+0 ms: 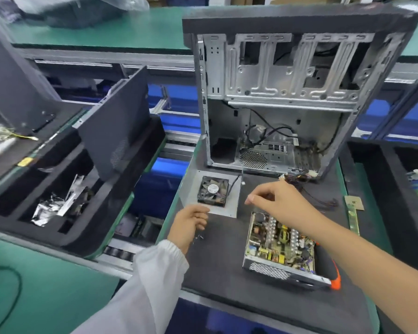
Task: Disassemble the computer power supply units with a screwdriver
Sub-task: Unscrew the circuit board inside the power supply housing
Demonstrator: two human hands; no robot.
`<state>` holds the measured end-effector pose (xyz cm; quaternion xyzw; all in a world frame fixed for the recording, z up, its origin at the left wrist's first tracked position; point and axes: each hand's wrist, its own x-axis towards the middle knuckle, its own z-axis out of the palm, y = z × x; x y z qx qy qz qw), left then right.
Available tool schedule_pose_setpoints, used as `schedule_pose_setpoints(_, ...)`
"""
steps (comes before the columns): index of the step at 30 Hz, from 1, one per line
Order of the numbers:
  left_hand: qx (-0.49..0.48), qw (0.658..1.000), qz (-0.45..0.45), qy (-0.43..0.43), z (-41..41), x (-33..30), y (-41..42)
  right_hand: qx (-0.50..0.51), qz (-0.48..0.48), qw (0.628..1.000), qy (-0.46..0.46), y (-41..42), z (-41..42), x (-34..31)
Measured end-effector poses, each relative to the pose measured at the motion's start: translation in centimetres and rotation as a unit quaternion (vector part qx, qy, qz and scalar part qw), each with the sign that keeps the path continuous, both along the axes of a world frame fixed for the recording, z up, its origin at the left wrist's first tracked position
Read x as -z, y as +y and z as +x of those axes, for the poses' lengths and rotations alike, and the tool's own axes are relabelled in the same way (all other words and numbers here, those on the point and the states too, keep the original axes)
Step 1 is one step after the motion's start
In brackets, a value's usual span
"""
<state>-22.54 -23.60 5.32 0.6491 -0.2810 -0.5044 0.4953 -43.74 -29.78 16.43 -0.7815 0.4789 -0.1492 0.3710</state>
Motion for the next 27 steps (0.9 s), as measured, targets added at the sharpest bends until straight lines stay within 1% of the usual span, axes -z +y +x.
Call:
schedule_pose_setpoints(3, -0.042, 0.999, -0.021, 0.003, 1.5, 2.8, 0.5, 0.013, 0.01, 1.0, 0.015, 0.8, 0.8, 0.5)
schedule_pose_setpoints(7, -0.047, 0.997, -0.063, 0.027, 1.7, 4.6, 0.3, 0.012, 0.013, 0.999, 0.032, 1.9, 1.2, 0.9)
schedule_pose_setpoints(11, -0.046, 0.993, -0.084, 0.067, 1.7, 4.3, 0.5, 0.035, 0.005, 0.999, 0.033, 2.7, 0.7, 1.3)
schedule_pose_setpoints(15, -0.034, 0.989, -0.098, 0.106, 1.7, 3.7, 0.9, 0.059, 0.021, 0.998, 0.028, 3.4, 0.1, 2.3)
schedule_pose_setpoints(17, -0.021, 0.989, -0.101, 0.11, 1.7, 3.1, 1.0, 0.066, 0.032, 0.997, 0.03, 3.7, -0.5, 3.0)
schedule_pose_setpoints(20, 0.011, 0.989, -0.102, 0.104, 2.0, 2.9, 1.3, 0.086, 0.018, 0.994, 0.057, 3.9, -1.8, 4.0)
schedule_pose_setpoints(23, 0.032, 0.991, -0.098, 0.085, 2.0, 2.8, 1.5, 0.127, -0.008, 0.988, 0.086, 3.9, -4.0, 4.7)
schedule_pose_setpoints(27, 0.055, 0.992, -0.115, 0.018, 1.8, 2.2, 0.9, 0.194, -0.05, 0.972, 0.123, 3.8, -7.1, 5.4)
